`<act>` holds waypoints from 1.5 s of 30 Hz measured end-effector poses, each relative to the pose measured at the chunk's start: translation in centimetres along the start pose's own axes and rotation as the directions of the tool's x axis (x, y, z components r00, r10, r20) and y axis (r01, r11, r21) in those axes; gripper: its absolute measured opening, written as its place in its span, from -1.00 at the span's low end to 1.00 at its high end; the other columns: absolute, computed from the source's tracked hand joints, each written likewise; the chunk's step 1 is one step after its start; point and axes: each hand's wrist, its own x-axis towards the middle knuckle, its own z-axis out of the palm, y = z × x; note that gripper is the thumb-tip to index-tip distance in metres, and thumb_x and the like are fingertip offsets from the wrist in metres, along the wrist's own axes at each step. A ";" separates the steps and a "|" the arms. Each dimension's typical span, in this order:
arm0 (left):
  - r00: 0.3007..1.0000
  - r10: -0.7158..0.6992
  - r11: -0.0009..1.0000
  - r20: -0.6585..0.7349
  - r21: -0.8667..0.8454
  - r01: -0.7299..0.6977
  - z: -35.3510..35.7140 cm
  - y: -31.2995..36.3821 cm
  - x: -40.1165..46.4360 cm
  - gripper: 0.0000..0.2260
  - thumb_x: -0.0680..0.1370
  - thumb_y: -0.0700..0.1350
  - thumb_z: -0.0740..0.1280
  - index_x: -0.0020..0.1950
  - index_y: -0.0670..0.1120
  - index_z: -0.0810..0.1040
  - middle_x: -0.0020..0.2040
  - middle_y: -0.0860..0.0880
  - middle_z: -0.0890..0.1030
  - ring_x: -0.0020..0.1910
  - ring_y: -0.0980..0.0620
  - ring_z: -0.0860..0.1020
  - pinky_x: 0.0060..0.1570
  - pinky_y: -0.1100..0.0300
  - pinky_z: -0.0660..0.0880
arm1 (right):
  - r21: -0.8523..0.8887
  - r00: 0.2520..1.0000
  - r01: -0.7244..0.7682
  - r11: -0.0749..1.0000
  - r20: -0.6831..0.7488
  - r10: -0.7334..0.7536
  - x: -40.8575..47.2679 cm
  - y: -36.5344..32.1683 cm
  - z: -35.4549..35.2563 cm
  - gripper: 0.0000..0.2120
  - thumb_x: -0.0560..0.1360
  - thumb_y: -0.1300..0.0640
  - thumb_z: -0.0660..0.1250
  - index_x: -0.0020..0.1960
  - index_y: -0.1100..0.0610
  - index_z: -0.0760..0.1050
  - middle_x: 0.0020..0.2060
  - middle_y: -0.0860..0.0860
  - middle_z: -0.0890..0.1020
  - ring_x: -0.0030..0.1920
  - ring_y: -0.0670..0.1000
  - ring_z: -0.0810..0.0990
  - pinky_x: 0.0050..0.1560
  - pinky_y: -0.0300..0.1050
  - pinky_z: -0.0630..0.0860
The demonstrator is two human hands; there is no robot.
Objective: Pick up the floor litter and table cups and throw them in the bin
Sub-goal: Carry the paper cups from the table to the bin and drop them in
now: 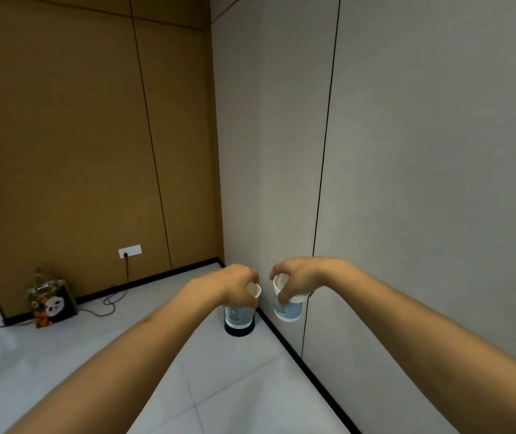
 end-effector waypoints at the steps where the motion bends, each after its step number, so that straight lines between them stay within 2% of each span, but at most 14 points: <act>1: 1.000 -0.004 1.000 0.005 0.002 0.004 -0.4 -1.0 2.2 -0.53 0.47 0.04 0.37 0.35 -0.01 0.39 0.23 -0.07 0.47 0.15 -0.06 0.48 0.11 0.02 0.51 | 0.013 1.000 -0.007 1.000 0.000 0.007 2.4 0.5 -1.0 -0.46 0.42 0.09 0.45 0.35 0.04 0.38 0.16 0.05 0.45 0.06 0.09 0.48 -0.09 -0.08 0.62; 5: 0.999 -0.006 1.000 0.036 -0.016 0.007 -1.2 -5.5 10.7 -0.54 0.47 0.03 0.37 0.34 -0.03 0.40 0.23 -0.08 0.47 0.17 -0.08 0.48 0.10 0.04 0.51 | 0.098 0.999 -0.036 0.995 0.032 0.033 12.0 2.6 -4.1 -0.49 0.41 0.12 0.46 0.31 0.03 0.39 0.13 0.05 0.44 0.10 0.12 0.49 -0.15 -0.09 0.61; 10: 0.996 -0.066 0.997 0.061 -0.047 0.069 -1.2 -12.3 22.7 -0.55 0.45 0.06 0.38 0.30 -0.01 0.42 0.20 -0.07 0.50 0.11 -0.07 0.51 0.06 0.05 0.52 | 0.118 0.996 -0.056 0.991 0.074 0.047 25.5 5.9 -7.2 -0.48 0.39 0.12 0.47 0.29 0.02 0.39 0.16 0.06 0.45 0.15 0.14 0.50 -0.06 -0.03 0.63; 15: 0.991 -0.114 0.989 0.069 -0.085 0.120 -1.4 -18.5 34.5 -0.54 0.47 0.08 0.39 0.32 -0.01 0.41 0.22 -0.07 0.48 0.14 -0.08 0.49 0.11 0.02 0.51 | 0.038 0.997 -0.003 0.999 0.080 0.000 39.1 7.8 -10.5 -0.42 0.37 0.07 0.49 0.33 0.01 0.35 0.14 0.02 0.43 0.14 0.12 0.49 -0.22 -0.13 0.56; 21: 0.979 -0.161 0.980 0.127 -0.099 0.174 -1.4 -25.1 44.7 -0.53 0.48 0.03 0.41 0.33 -0.07 0.41 0.22 -0.11 0.47 0.16 -0.10 0.49 -0.02 0.13 0.45 | -0.009 0.992 0.029 1.000 0.123 -0.027 52.0 8.8 -12.9 -0.47 0.38 0.06 0.48 0.29 0.02 0.37 0.20 0.07 0.45 0.11 0.11 0.48 -0.12 -0.08 0.56; 26: 0.967 -0.211 0.955 0.146 -0.181 0.236 -0.8 -30.9 53.5 -0.55 0.47 0.00 0.42 0.31 -0.10 0.42 0.23 -0.12 0.48 0.17 -0.10 0.49 0.06 0.11 0.49 | 0.003 0.989 0.055 0.998 0.134 -0.055 61.8 10.4 -14.1 -0.44 0.40 0.06 0.47 0.34 0.06 0.36 0.23 0.08 0.46 0.05 0.04 0.45 -0.10 -0.14 0.45; 29: 0.964 -0.223 0.945 0.147 -0.212 0.251 0.2 -34.4 59.4 -0.54 0.46 -0.01 0.43 0.30 -0.10 0.42 0.21 -0.12 0.49 0.15 -0.08 0.49 0.04 0.13 0.48 | 0.020 0.986 0.057 0.998 0.154 -0.060 68.0 11.7 -14.6 -0.41 0.41 0.06 0.46 0.38 0.08 0.34 0.26 0.07 0.46 0.14 0.06 0.47 -0.07 -0.17 0.41; 32: 0.965 -0.206 0.948 0.161 -0.211 0.238 0.8 -38.0 65.7 -0.55 0.45 0.00 0.43 0.28 -0.11 0.43 0.18 -0.13 0.50 0.14 -0.08 0.50 0.06 0.11 0.49 | 0.033 0.984 0.053 0.998 0.167 -0.058 74.7 12.6 -15.6 -0.40 0.42 0.06 0.45 0.40 0.09 0.33 0.28 0.08 0.45 0.21 0.08 0.47 -0.03 -0.18 0.43; 38: 0.963 -0.186 0.953 0.197 -0.204 0.226 1.8 -44.1 78.0 -0.49 0.44 0.03 0.43 0.33 -0.06 0.38 0.22 -0.09 0.44 0.21 -0.08 0.44 0.13 0.13 0.44 | 0.064 0.983 -0.006 0.998 0.185 -0.006 87.2 14.8 -18.2 -0.45 0.44 0.07 0.43 0.36 0.14 0.35 0.25 0.11 0.47 0.21 0.10 0.46 0.07 -0.14 0.44; 41: 0.956 -0.206 0.940 0.209 -0.228 0.252 3.0 -46.4 83.3 -0.49 0.45 0.05 0.42 0.34 -0.04 0.37 0.24 -0.08 0.43 0.23 -0.07 0.42 0.17 0.11 0.44 | 0.114 0.979 -0.032 0.993 0.206 0.008 92.6 16.3 -18.6 -0.46 0.44 0.08 0.43 0.36 0.15 0.36 0.24 0.11 0.48 0.21 0.10 0.47 0.09 -0.14 0.44; 45: 0.927 -0.260 0.909 0.271 -0.254 0.330 5.2 -48.6 89.1 -0.52 0.46 0.07 0.40 0.31 -0.02 0.37 0.24 -0.06 0.43 0.24 -0.04 0.41 0.21 0.10 0.43 | 0.116 0.966 -0.086 0.990 0.252 0.054 99.4 18.5 -18.2 -0.42 0.41 0.06 0.45 0.37 0.11 0.34 0.25 0.11 0.45 0.20 0.11 0.48 0.17 -0.05 0.48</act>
